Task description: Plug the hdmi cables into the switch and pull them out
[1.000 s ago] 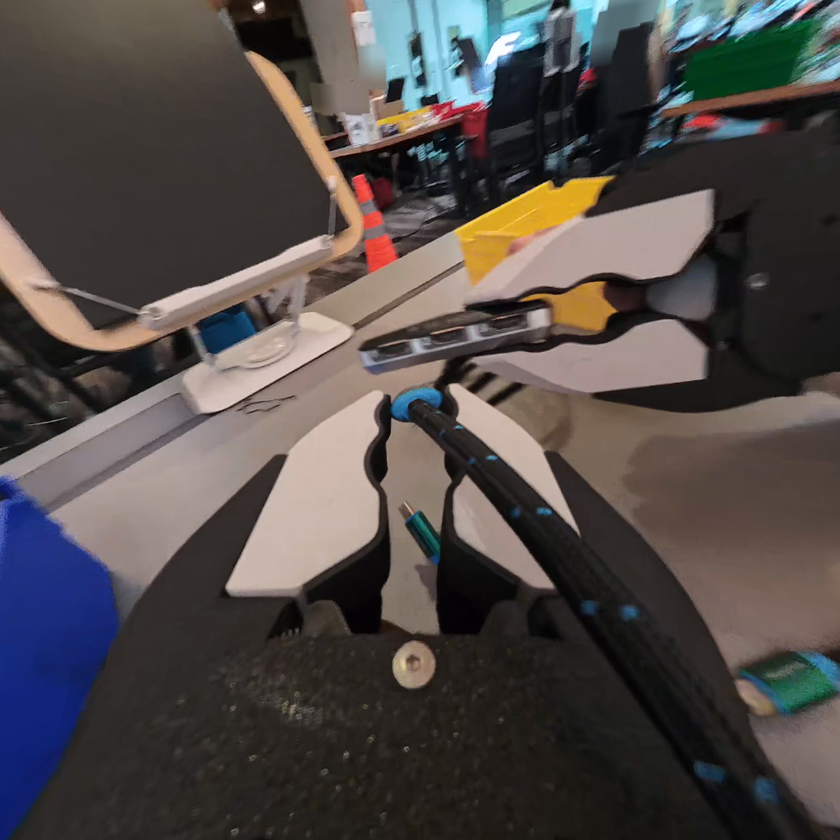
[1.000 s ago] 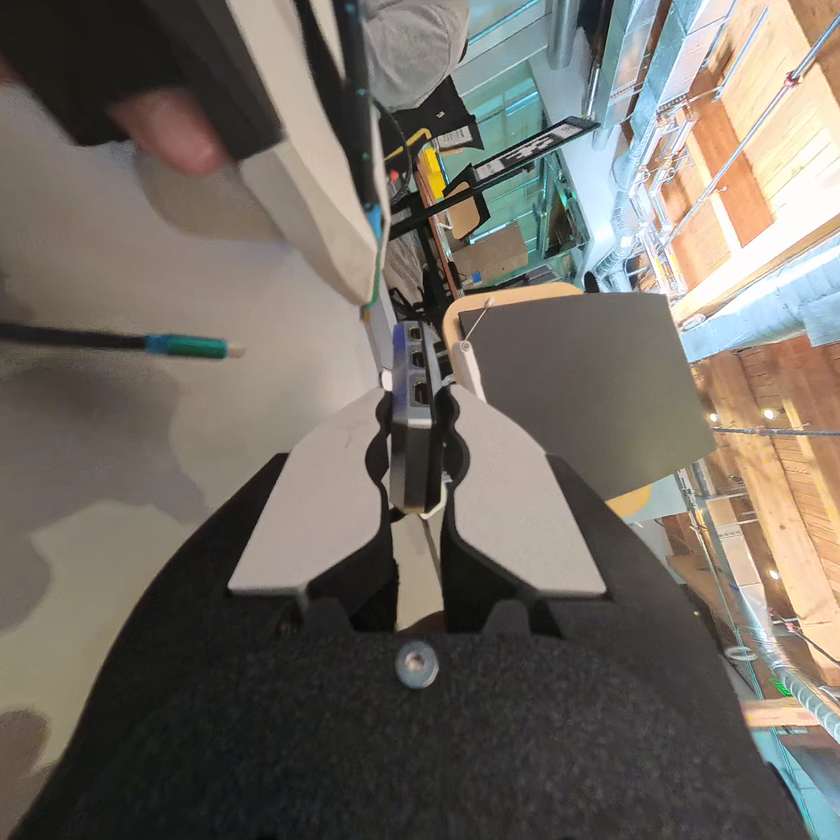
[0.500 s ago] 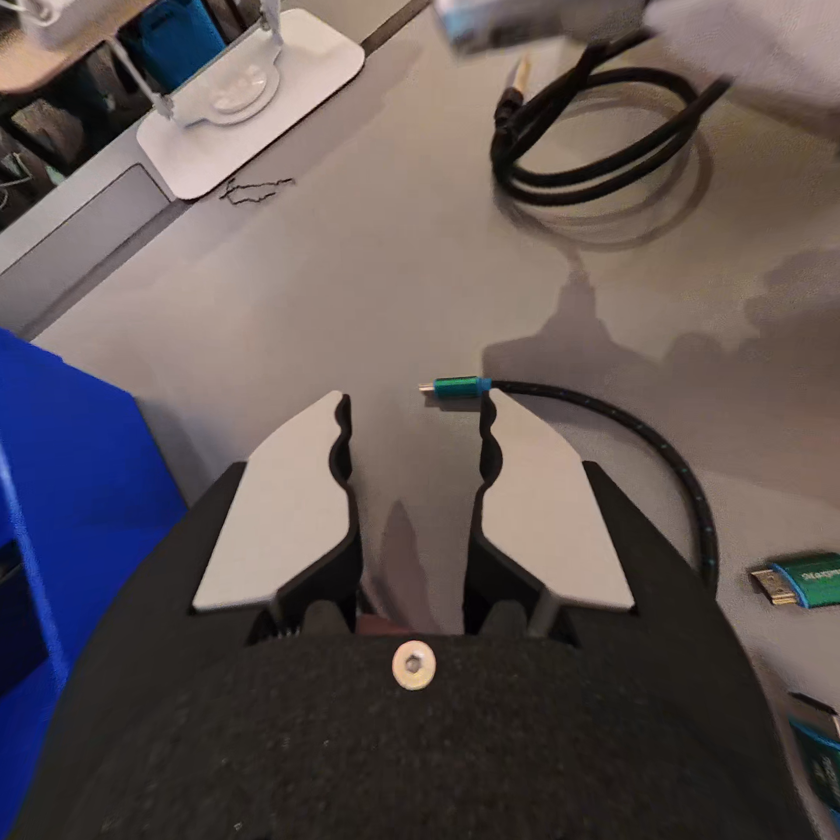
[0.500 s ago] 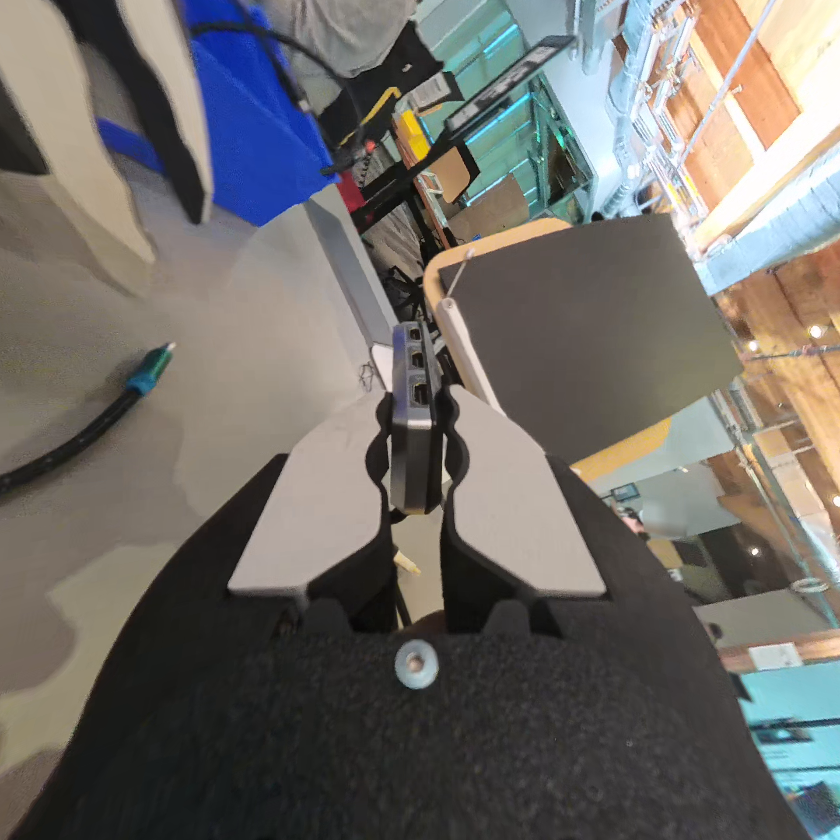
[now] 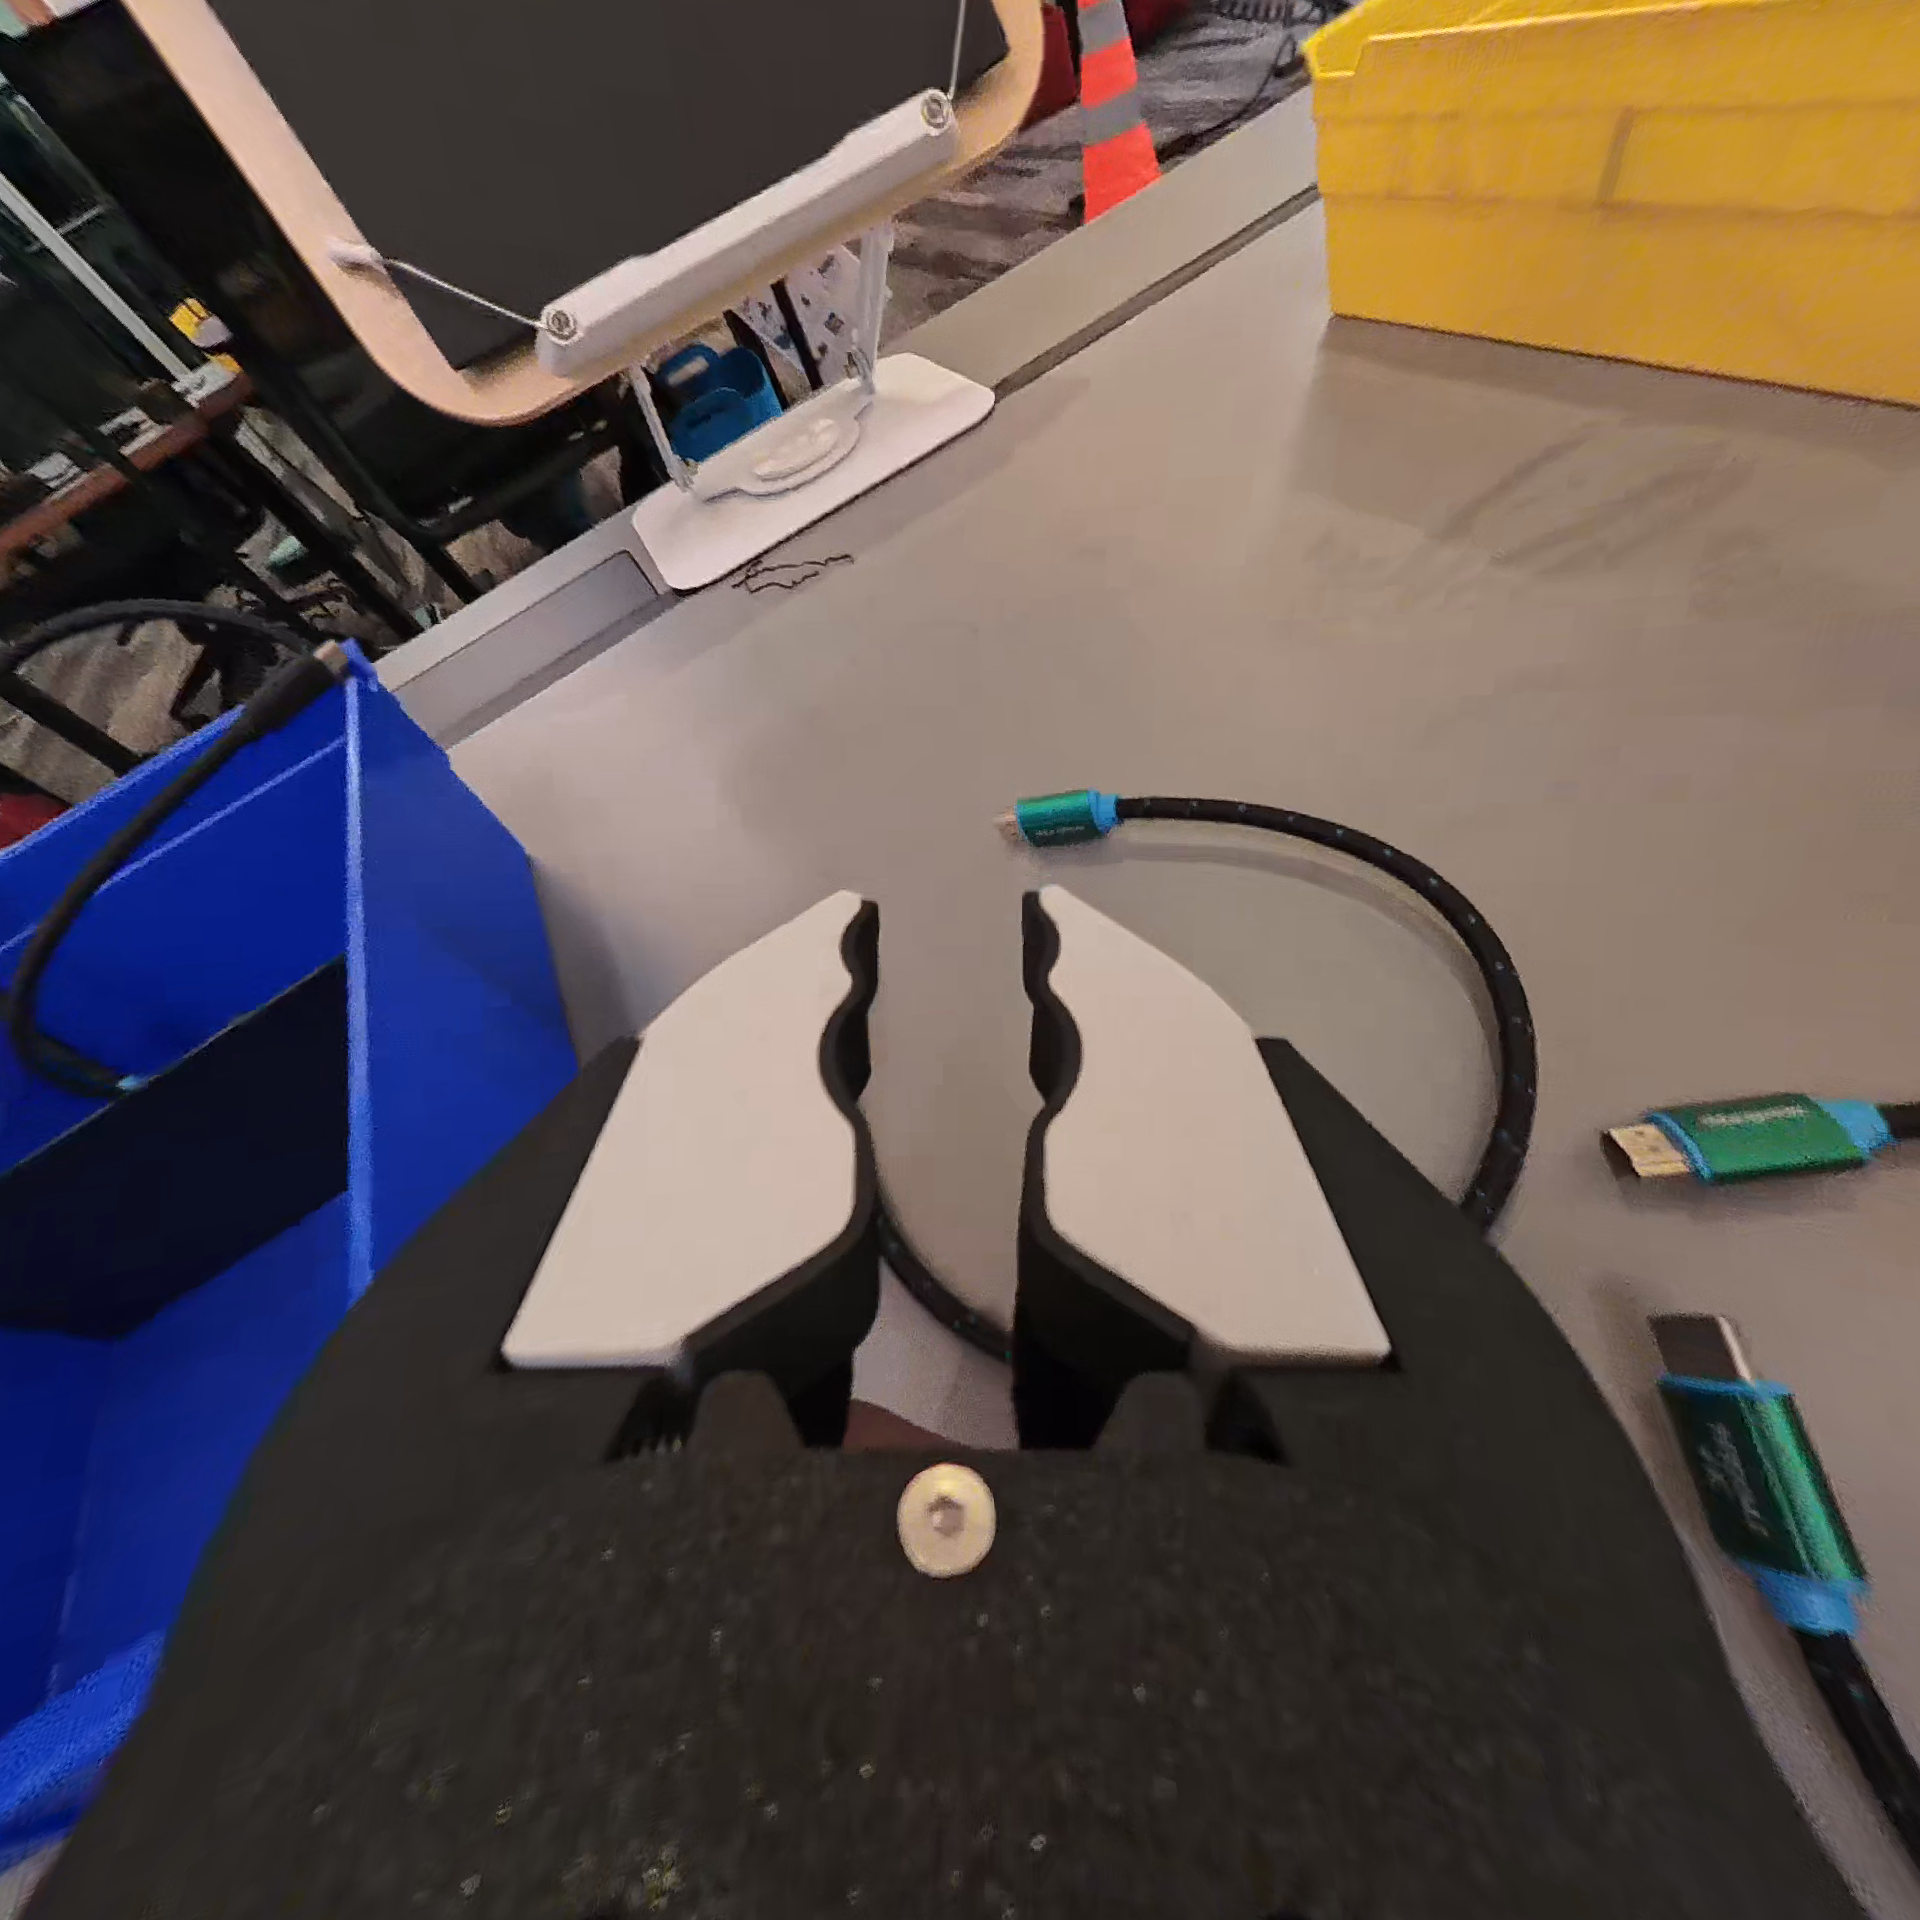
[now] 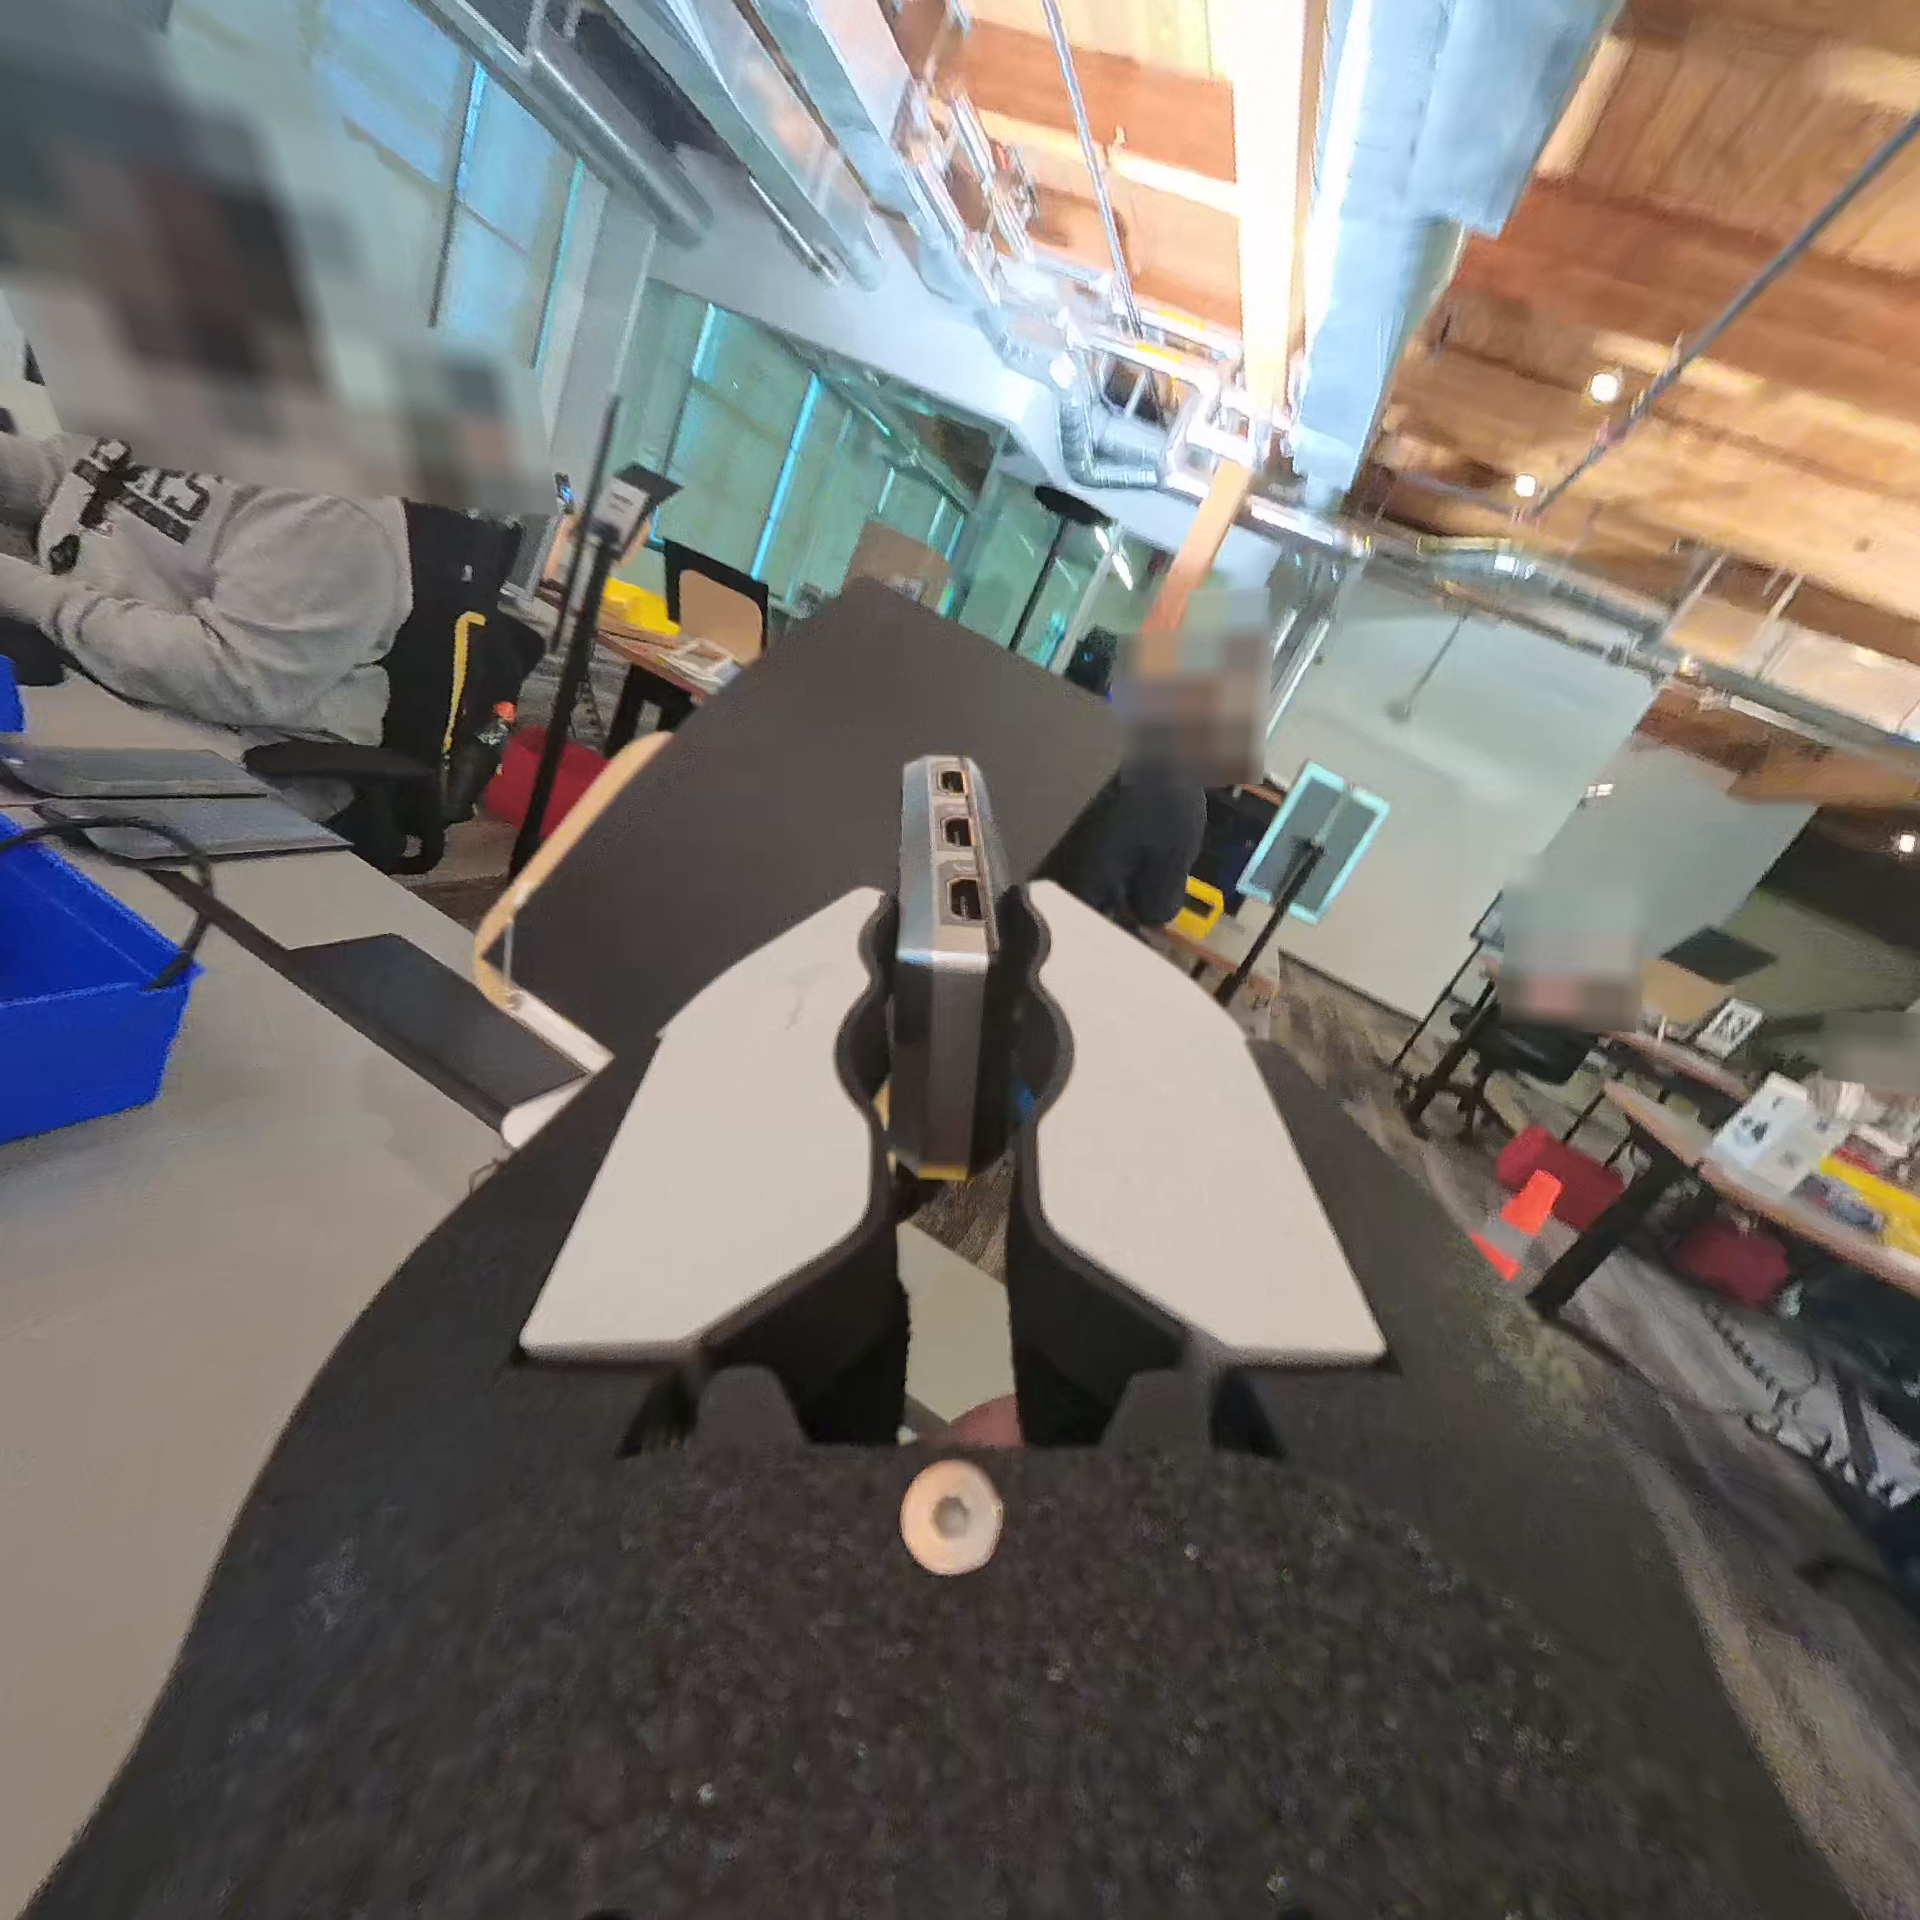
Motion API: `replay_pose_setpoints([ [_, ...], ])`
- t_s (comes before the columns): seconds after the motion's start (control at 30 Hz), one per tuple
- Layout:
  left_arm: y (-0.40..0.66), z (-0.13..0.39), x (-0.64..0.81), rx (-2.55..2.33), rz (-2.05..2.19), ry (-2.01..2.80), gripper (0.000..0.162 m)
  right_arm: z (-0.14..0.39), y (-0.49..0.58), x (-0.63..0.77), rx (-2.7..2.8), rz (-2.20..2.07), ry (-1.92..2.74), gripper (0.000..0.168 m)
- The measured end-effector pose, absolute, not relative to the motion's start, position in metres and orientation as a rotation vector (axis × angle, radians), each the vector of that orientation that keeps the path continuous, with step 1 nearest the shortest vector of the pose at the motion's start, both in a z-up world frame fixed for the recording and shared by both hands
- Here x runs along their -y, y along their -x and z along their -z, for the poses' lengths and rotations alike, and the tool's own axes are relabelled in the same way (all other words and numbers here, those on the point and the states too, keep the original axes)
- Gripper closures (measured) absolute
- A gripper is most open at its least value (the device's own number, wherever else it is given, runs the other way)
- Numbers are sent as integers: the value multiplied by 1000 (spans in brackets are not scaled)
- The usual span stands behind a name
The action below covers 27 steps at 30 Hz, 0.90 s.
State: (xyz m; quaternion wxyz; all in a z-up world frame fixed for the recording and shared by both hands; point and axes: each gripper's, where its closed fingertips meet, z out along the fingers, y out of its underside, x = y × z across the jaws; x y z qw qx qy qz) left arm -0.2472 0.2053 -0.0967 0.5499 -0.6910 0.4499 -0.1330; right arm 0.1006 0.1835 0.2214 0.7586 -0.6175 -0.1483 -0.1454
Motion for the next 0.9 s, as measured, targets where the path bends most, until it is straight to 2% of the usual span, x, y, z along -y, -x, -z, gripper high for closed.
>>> replay_pose_setpoints([
  [0.07, 252, 99, -197, -1057, 321, 1641, 136, -216, -136, -190, 263, 325, 1377, 148],
  [0.13, 255, 104, -190, -1065, 323, 1656, 136, -188, -173, -205, 188, 320, 1459, 147],
  [0.3, 262, 116, -184, -1065, 314, 1698, 136, -60, -250, -231, -41, 286, 1747, 148],
  [0.47, 267, 124, -188, -1055, 319, 1745, 136, 45, -261, -227, 110, 480, 2120, 148],
  [0.67, 265, 131, -189, -1069, 332, 1772, 136, 93, -253, -230, 382, 610, 2485, 147],
  [0.8, 267, 131, -188, -1092, 295, 1754, 136, 130, -287, -226, 300, 661, 2689, 147],
  [0.9, 270, 133, -189, -1106, 258, 1741, 136, 135, -292, -237, 249, 599, 2660, 147],
])
